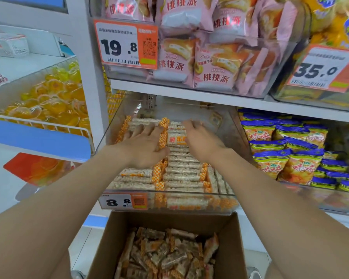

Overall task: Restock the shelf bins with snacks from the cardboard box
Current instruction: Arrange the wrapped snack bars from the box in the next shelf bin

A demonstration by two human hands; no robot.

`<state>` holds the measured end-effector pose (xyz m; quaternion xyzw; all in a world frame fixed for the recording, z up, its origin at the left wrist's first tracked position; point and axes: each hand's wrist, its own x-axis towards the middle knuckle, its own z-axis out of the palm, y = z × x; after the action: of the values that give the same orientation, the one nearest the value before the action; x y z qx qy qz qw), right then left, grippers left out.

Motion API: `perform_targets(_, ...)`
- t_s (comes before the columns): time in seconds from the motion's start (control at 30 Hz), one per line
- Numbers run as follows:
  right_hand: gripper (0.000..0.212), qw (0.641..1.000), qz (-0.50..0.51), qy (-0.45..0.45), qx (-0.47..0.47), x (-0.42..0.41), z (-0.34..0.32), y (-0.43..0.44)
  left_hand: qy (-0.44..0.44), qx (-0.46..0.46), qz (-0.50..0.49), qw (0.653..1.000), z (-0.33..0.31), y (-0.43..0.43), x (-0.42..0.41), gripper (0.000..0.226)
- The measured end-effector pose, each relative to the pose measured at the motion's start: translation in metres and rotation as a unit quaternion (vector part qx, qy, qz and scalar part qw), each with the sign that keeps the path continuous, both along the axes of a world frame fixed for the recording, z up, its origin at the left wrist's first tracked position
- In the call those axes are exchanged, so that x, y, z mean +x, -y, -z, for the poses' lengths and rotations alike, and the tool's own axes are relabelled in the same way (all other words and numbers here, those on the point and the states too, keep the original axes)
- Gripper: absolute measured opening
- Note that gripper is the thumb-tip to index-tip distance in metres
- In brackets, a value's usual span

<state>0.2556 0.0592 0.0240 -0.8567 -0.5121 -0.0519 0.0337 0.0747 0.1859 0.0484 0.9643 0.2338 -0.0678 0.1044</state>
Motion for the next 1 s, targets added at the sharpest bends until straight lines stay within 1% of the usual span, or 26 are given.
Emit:
perform_targets(0.03, 0.055, 1.0, 0.0, -0.012, 0.014, -0.001, 0.0, -0.001, -0.002, -0.001, -0.001, 1.0, 0.0, 0.0, 0.0, 0.083)
perform_targets(0.07, 0.055, 1.0, -0.001, -0.018, 0.024, -0.002, 0.0, -0.003, -0.003, -0.002, -0.003, 1.0, 0.0, 0.001, 0.0, 0.083)
perform_targets(0.17, 0.049, 0.999, 0.004, -0.023, 0.023, -0.005, 0.001, -0.007, 0.006, -0.009, -0.005, 1.0, 0.0, 0.002, -0.003, 0.082)
perform_targets(0.33, 0.065, 0.996, 0.053, -0.056, 0.037, -0.009, -0.012, 0.005, 0.02, 0.009, 0.01, 1.0, -0.004, 0.007, -0.009, 0.081)
perform_targets(0.43, 0.06, 0.994, 0.076, -0.046, 0.061, -0.02, -0.026, 0.017, 0.048, 0.031, 0.019, 0.998, -0.009, 0.017, -0.012, 0.077)
perform_targets(0.5, 0.049, 0.994, 0.069, -0.033, 0.072, -0.034, -0.038, 0.024, 0.084, 0.053, 0.032, 0.995, -0.012, 0.025, -0.015, 0.067)
perform_targets(0.6, 0.038, 0.992, 0.029, -0.052, 0.113, -0.064, -0.058, 0.045, 0.177, 0.072, 0.065, 0.979, -0.021, 0.041, -0.029, 0.042)
perform_targets(0.67, 0.031, 0.985, -0.008, -0.091, 0.147, -0.089, -0.07, 0.067, 0.241, 0.036, 0.078, 0.967, -0.03, 0.057, -0.047, 0.023)
perform_targets(0.73, 0.021, 0.979, -0.05, -0.142, 0.14, -0.112, -0.083, 0.092, 0.265, 0.005, 0.088, 0.96, -0.036, 0.076, -0.069, 0.014)
perform_targets(0.77, 0.018, 0.976, -0.071, -0.168, 0.115, -0.122, -0.087, 0.105, 0.256, -0.01, 0.099, 0.961, -0.039, 0.085, -0.08, 0.014)
perform_targets(0.83, 0.016, 0.973, -0.109, -0.202, 0.038, -0.142, -0.092, 0.129, 0.192, -0.046, 0.133, 0.971, -0.037, 0.102, -0.103, 0.013)
perform_targets(0.93, 0.018, 0.96, -0.155, -0.215, -0.088, -0.165, -0.078, 0.15, 0.033, -0.085, 0.183, 0.979, -0.021, 0.12, -0.128, 0.016)
perform_targets(1.0, 0.022, 0.946, -0.17, -0.224, -0.161, -0.178, -0.056, 0.156, -0.095, -0.057, 0.194, 0.975, -0.006, 0.131, -0.135, 0.02)
